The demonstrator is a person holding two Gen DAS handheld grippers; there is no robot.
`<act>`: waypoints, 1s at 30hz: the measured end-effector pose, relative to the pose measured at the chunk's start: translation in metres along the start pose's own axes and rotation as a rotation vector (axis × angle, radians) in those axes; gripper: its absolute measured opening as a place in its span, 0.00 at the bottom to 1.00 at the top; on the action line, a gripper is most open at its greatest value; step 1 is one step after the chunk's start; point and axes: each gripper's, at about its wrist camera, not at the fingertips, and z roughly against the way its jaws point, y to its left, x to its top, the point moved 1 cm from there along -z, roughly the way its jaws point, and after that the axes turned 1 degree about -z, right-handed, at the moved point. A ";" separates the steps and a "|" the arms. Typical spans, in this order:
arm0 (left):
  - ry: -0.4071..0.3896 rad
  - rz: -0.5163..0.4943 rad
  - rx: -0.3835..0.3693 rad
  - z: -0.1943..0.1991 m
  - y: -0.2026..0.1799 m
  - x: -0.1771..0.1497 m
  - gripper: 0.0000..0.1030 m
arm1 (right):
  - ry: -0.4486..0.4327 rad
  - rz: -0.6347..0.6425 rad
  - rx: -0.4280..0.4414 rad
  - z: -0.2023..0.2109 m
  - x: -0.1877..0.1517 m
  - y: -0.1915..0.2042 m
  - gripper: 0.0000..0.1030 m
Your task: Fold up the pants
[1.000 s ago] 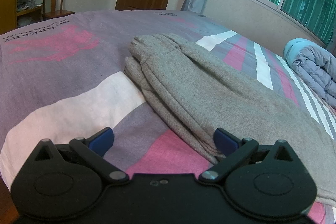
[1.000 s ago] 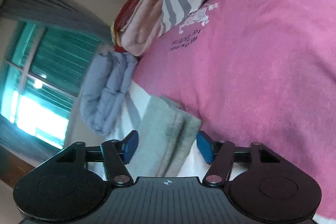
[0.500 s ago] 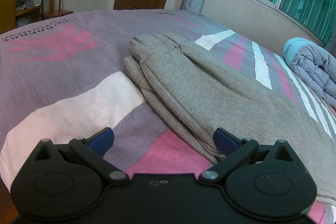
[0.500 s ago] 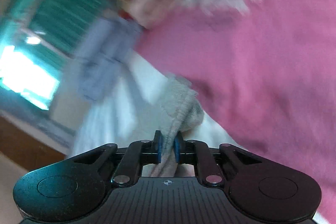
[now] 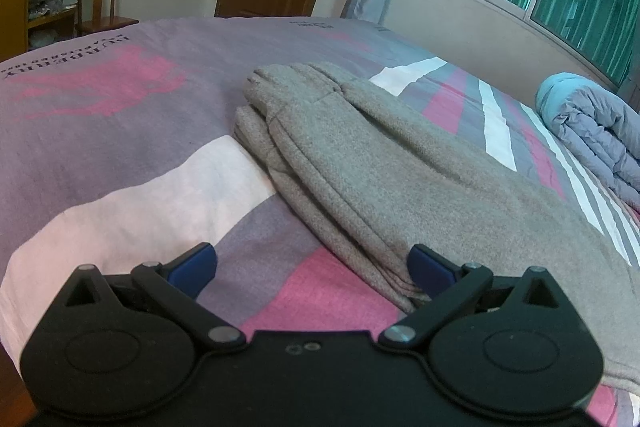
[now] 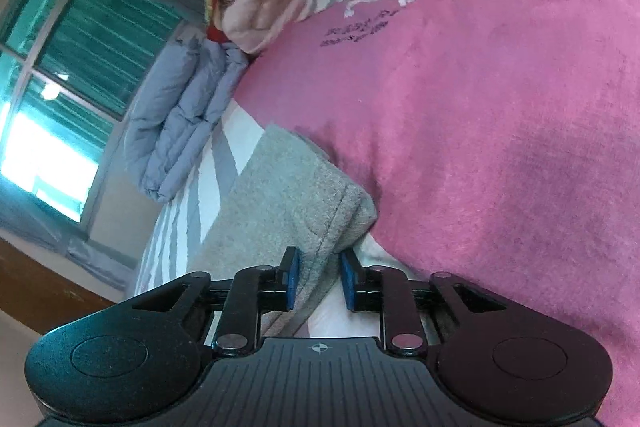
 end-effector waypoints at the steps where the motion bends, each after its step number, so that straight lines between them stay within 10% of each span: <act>1: -0.001 0.001 -0.001 0.000 0.000 0.000 0.94 | -0.003 -0.011 -0.012 0.008 0.000 0.001 0.26; 14: 0.000 -0.005 -0.005 0.002 0.001 0.001 0.94 | -0.002 0.024 0.069 0.027 -0.041 0.028 0.27; 30: 0.003 -0.009 -0.015 0.001 0.003 0.002 0.94 | -0.013 -0.165 0.028 -0.015 0.002 0.008 0.27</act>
